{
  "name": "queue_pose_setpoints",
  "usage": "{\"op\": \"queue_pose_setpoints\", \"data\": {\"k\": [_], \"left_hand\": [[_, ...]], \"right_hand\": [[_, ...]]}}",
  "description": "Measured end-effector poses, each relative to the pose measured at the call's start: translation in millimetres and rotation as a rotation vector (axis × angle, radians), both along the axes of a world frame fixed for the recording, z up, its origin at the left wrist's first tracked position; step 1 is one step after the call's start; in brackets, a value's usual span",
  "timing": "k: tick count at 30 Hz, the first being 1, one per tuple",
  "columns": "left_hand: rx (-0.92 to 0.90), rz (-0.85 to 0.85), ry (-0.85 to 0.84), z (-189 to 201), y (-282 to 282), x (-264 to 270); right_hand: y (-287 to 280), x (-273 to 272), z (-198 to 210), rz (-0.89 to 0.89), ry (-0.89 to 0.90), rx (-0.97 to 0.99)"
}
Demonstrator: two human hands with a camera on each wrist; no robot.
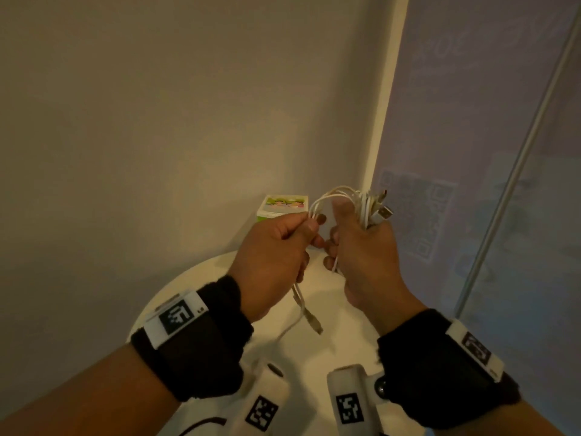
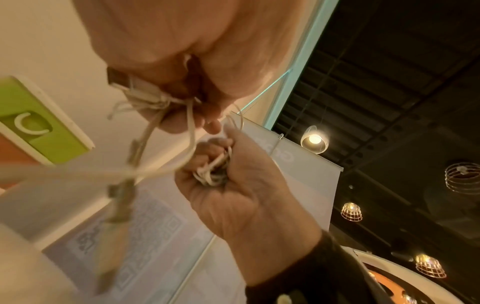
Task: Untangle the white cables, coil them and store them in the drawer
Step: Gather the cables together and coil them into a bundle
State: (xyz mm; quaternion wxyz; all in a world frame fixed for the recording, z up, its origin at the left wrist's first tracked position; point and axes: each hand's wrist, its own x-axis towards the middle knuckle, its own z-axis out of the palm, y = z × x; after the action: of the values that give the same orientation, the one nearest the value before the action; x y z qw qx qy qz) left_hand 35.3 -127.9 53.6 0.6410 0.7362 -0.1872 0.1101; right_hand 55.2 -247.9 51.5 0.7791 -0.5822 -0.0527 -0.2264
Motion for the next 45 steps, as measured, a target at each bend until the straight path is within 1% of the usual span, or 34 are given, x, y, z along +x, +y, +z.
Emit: {"op": "queue_pose_setpoints", "data": {"k": [2, 4, 8, 9, 11, 13, 15, 18, 20, 22, 23, 24, 25, 27, 28, 30, 31, 33, 36, 40, 41, 43, 45], "left_hand": [[-0.018, 0.035, -0.024, -2, -4, -3], [0.016, 0.071, -0.062, -3, -7, -6], [0.02, 0.073, -0.048, -2, -8, -8], [0.06, 0.094, -0.079, -2, -6, -8], [0.175, 0.132, -0.16, 0, -3, -9], [0.262, 0.128, -0.201, 3, 0, -10], [0.378, 0.13, -0.272, 3, 1, -11], [0.568, 0.142, -0.454, -2, 3, -8], [0.644, 0.12, -0.487, -6, 3, -5], [0.654, 0.072, -0.448, -8, 3, -5], [0.628, 0.056, -0.424, -9, 3, -7], [0.556, 0.043, -0.381, -9, 2, -8], [0.439, 0.031, -0.308, -10, 3, -9], [0.216, -0.036, -0.115, -9, 4, -13], [0.161, -0.074, -0.041, -8, 5, -14], [0.116, -0.139, 0.047, -5, 10, -12], [0.122, -0.163, 0.07, -2, 13, -11], [0.154, -0.214, 0.092, 2, 19, -10], [0.202, -0.274, 0.14, 10, 25, -11], [0.178, -0.318, 0.262, 18, 27, -11], [0.174, -0.323, 0.285, 21, 27, -11], [0.177, -0.326, 0.309, 26, 26, -10], [0.205, -0.314, 0.293, 31, 26, -9]], "right_hand": [[9, -4, -2, 0.036, -0.059, -0.008], [14, -4, -5, 0.057, -0.085, 0.003], [17, -4, -13, 0.019, -0.03, -0.093], [17, -5, -12, 0.035, -0.033, -0.105], [17, -11, -7, 0.126, -0.076, -0.118], [17, -16, -1, 0.177, -0.107, -0.123], [17, -16, 1, 0.112, -0.076, -0.103], [17, -13, 0, -0.011, 0.049, -0.03], [16, -12, -1, -0.068, 0.082, -0.007], [15, -12, 0, -0.078, 0.054, -0.01], [15, -13, 1, -0.079, 0.045, -0.013], [15, -13, 2, -0.079, 0.044, -0.008], [14, -13, 5, -0.07, 0.052, 0.014], [10, -12, 10, -0.02, 0.071, 0.137], [7, -12, 12, 0.007, 0.077, 0.211], [1, -11, 15, 0.052, 0.068, 0.324], [-2, -11, 16, 0.075, 0.058, 0.361], [-6, -11, 19, 0.111, 0.047, 0.372], [-10, -15, 21, 0.106, -0.005, 0.254], [-12, -17, 21, 0.031, -0.118, -0.031], [-13, -17, 20, 0.008, -0.142, -0.128], [-15, -19, 19, -0.069, -0.185, -0.385], [-15, -23, 18, -0.094, -0.238, -0.591]]}}
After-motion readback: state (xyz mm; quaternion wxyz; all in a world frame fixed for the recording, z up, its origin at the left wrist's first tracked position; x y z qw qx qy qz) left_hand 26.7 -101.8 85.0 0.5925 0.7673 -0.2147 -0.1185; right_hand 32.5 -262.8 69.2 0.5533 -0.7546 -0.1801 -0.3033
